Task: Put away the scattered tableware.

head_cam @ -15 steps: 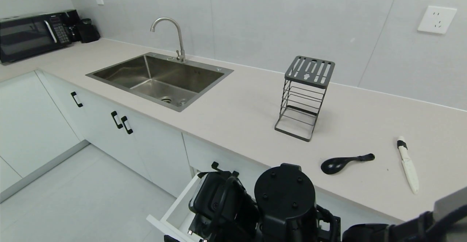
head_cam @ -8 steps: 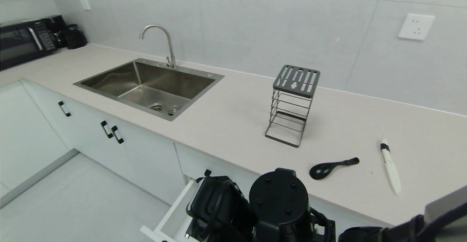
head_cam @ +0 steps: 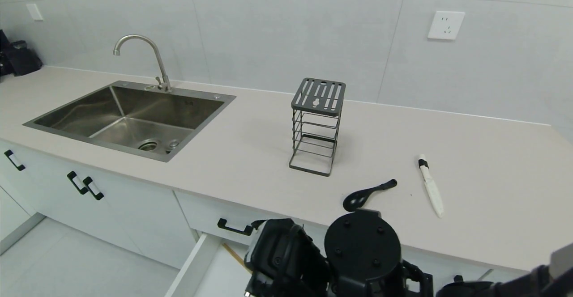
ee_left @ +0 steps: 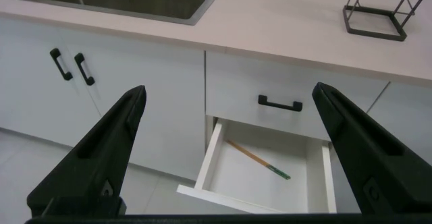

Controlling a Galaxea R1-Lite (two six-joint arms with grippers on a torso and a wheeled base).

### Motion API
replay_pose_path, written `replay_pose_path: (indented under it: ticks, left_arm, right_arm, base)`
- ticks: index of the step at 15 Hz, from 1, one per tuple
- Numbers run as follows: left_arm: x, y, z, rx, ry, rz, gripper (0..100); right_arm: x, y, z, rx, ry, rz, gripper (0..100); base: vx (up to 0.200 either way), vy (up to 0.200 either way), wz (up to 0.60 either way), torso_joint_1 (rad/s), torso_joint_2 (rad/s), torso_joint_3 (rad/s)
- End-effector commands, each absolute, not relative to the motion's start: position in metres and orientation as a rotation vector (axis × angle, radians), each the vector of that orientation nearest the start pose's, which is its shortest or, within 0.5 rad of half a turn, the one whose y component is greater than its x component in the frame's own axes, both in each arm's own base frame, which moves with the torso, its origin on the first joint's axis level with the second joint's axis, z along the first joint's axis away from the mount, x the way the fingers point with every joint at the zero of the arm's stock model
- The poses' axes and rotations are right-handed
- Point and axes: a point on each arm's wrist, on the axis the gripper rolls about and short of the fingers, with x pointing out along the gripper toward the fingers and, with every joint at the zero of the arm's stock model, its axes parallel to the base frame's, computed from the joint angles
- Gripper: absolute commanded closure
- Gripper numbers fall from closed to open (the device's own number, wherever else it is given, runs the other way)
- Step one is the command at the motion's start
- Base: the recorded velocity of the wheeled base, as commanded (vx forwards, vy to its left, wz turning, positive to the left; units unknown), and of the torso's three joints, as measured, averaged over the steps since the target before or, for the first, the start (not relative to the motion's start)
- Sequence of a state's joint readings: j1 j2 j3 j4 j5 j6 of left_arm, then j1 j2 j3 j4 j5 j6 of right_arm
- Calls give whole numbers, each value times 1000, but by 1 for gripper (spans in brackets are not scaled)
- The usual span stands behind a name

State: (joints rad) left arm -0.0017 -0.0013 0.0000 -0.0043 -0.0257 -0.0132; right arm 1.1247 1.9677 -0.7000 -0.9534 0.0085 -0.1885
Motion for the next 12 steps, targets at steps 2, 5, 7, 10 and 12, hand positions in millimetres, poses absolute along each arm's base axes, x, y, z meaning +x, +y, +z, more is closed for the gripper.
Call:
replay_pose_path:
  ticks: [2,5,7,10,12]
  left_arm:
    - [-23,-1,76,-14,-4,-28,0]
    - [-23,-1,76,-14,-4,-28,0]
    - [-23,-1,76,-14,-4,-28,0]
    - [-23,-1,76,-14,-4,-28,0]
    - [-23,-1,76,-14,-4,-28,0]
  right_arm:
    - [154,230,128,-314,158,991,0]
    - [141,150,131,-298,185,839,0]
    - [134,108,132,-282,184,728,0]
    - [132,81,127,-344,233,714,0]
    - [144,60,126,-439,281,687,0]
  base:
    - [0,0,0,0,0,0]
    - [0,0,0,0,0,0]
    - [0,0,0,0,0,0]
    - [0,0,0,0,0,0]
    - [0,0,0,0,0,0]
